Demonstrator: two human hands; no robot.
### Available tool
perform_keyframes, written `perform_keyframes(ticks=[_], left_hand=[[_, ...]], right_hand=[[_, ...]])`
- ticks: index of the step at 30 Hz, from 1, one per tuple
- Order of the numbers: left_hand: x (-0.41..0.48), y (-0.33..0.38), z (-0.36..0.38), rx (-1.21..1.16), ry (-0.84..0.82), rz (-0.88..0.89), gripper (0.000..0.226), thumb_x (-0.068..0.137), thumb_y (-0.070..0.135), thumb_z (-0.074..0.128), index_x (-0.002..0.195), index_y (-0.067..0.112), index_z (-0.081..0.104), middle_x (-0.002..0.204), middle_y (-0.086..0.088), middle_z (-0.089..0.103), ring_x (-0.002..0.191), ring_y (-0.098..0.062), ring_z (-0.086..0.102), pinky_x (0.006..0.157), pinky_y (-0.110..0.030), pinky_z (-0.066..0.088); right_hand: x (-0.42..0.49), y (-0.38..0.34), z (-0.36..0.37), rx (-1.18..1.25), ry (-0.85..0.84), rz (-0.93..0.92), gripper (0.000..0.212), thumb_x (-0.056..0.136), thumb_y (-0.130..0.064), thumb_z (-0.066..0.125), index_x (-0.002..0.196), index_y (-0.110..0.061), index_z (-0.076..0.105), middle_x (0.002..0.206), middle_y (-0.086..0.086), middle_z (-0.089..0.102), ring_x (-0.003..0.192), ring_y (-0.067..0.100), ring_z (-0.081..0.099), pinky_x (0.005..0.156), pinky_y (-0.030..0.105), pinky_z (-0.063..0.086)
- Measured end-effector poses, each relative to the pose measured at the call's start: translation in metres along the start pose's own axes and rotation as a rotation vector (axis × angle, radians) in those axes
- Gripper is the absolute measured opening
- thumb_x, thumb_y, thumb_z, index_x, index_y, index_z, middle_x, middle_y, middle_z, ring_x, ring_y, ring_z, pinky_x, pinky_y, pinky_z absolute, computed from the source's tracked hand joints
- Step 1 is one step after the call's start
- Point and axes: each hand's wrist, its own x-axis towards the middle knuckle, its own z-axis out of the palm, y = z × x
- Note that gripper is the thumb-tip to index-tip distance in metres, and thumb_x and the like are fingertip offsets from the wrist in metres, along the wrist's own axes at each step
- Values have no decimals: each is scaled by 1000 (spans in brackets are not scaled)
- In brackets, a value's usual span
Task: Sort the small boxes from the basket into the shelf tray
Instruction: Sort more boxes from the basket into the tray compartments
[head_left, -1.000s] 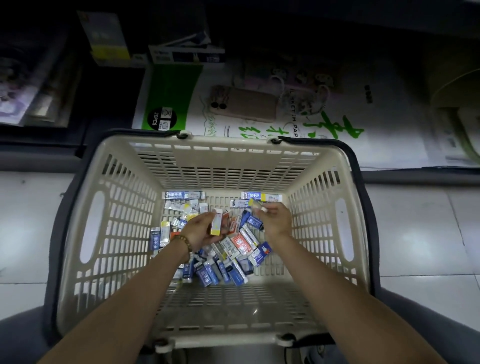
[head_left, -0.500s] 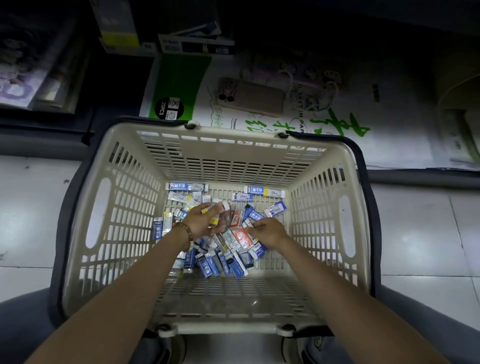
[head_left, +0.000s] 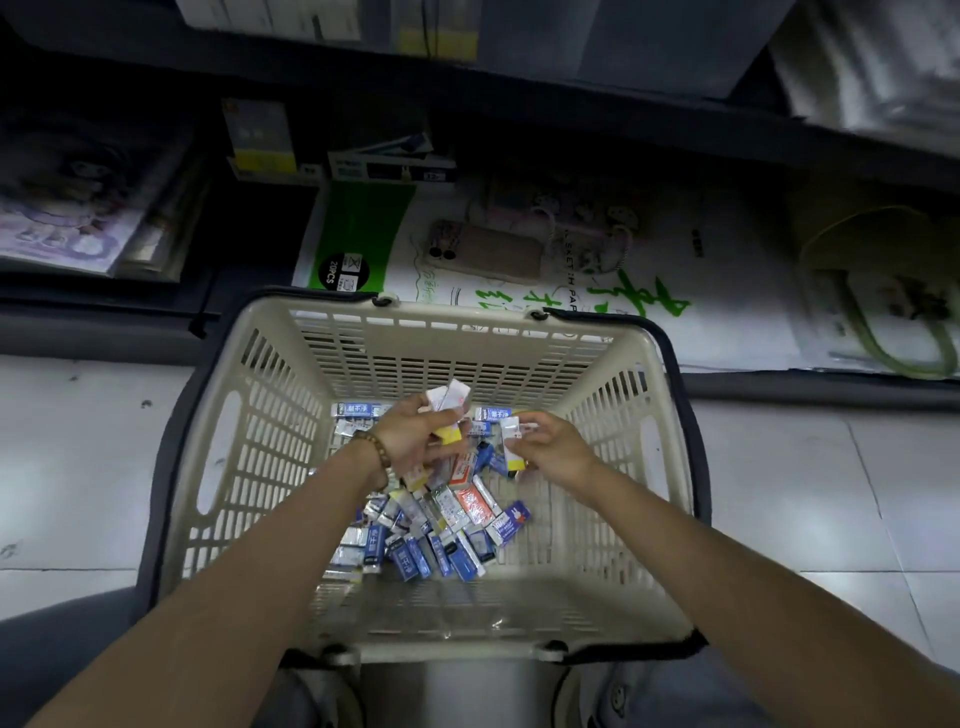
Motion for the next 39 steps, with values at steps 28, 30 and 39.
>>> perform_keyframes(ticks=[28,30,39], left_hand=[[-200,158,79,620,-203,532,49,93,31,51,135,18,30,104,-1,53,82,-8,54,66,-22,48],[-197,161,76,698,-198,571,49,92,26,54,130,16,26,102,1,52,82,-3,55,69,-18,48],[-198,179,68,547,-161,752,37,87,13,61,123,10,53,113,-11,61,99,-18,63,84,-26,55]], right_hand=[[-185,-233,-43,386,-10,-543,13,84,-13,68,97,-12,70,93,11,73,81,18,71,74,25,58],[-182,-234,-43,392,-3,-530,17,82,-15,70,99,-14,71,95,10,73,82,19,71,74,25,58],[-176,-248,-49,554,-136,-470,28,86,-14,64,114,-9,64,101,10,73,85,13,70,71,18,55]])
